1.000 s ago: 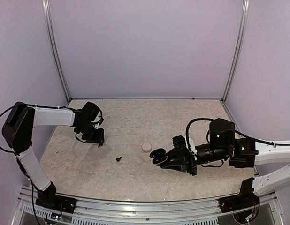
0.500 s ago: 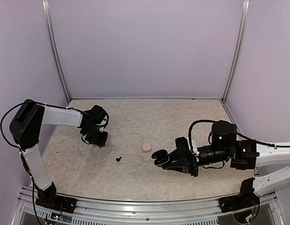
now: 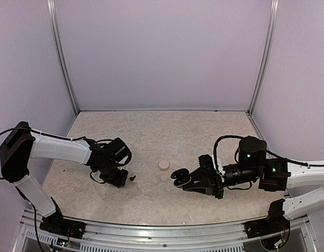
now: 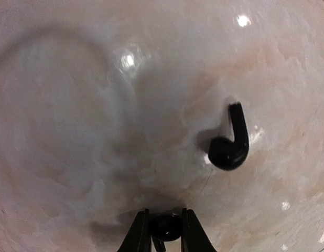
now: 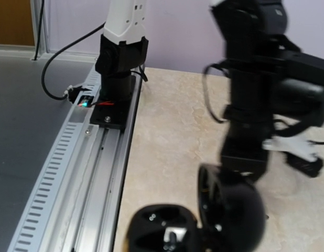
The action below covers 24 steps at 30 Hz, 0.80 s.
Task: Insert the wireless bluetooth earbuds into the charging case
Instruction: Move the left earbud to the center of the board.
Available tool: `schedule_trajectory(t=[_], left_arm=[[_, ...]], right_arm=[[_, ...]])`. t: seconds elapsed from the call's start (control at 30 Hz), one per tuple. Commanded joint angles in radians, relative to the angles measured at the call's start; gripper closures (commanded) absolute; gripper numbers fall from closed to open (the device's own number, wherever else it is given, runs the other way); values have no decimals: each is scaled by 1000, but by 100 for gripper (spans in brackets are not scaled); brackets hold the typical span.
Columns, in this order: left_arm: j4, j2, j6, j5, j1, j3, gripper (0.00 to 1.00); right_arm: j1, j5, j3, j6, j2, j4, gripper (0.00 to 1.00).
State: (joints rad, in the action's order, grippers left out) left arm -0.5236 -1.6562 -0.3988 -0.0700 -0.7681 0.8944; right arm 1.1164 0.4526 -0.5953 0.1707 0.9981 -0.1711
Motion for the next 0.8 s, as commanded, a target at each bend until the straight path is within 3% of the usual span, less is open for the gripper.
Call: schedule_trajectory(t=[0.0,0.33,0.77], left_arm=[[-157,85,-137,75,-69,-67,87],[-244,229,-249,164,-115,-153,87],[-303,100,-180,144,-129,-91,75]], right_arm=[[-5,24,8,-14,-20,-40,100],[-6,36,-1,-14,-9,-47,100],[-6,29,-3,-11,-6,-29,100]])
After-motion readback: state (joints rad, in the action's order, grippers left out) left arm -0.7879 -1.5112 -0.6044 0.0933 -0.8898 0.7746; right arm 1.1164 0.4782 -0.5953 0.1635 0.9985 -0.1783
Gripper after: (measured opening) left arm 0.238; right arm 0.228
